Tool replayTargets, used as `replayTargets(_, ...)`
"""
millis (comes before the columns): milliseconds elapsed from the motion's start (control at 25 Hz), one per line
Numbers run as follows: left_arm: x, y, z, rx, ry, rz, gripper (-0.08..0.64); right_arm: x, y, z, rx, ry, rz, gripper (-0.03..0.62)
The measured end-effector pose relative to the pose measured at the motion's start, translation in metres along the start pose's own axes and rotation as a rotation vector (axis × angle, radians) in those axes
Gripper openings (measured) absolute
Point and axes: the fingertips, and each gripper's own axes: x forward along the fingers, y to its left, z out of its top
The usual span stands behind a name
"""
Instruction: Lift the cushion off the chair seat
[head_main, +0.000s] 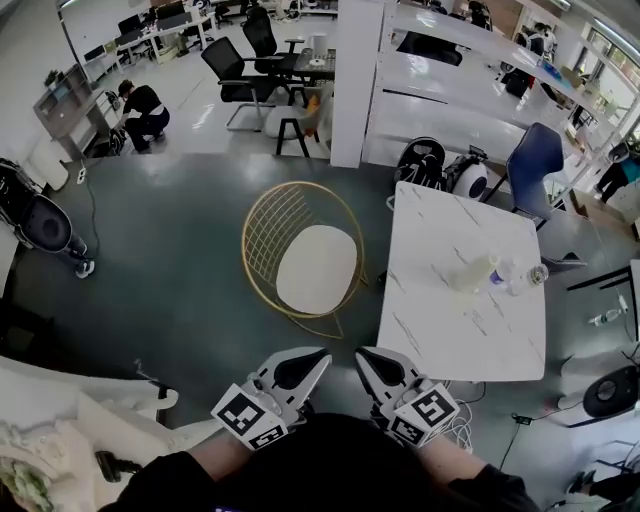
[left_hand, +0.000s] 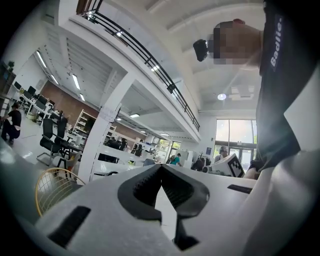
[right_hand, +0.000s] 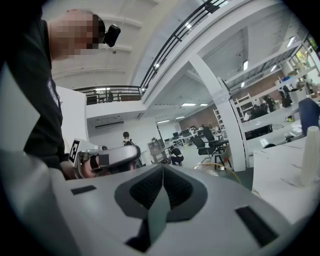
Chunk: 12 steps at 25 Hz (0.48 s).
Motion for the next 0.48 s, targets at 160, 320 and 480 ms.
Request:
replayTargets(160, -0.006, 0.032, 0.013, 0.004, 0.006, -0.038, 0.017, 0.029, -0.007, 0.003, 0.040, -0.013, -0.064, 0.028)
replayTargets(320, -0.003, 0.055, 0.012, -0.006, 0.015, -0.044, 0.017, 0.047, -0.015, -0.001, 0.054, -0.005, -0.087, 0.028)
replayTargets(480, 0.007, 0.070, 0.006, -0.016, 0.027, -0.034, 0.017, 0.068, -0.024, -0.006, 0.067, 0.010, -0.057, 0.028)
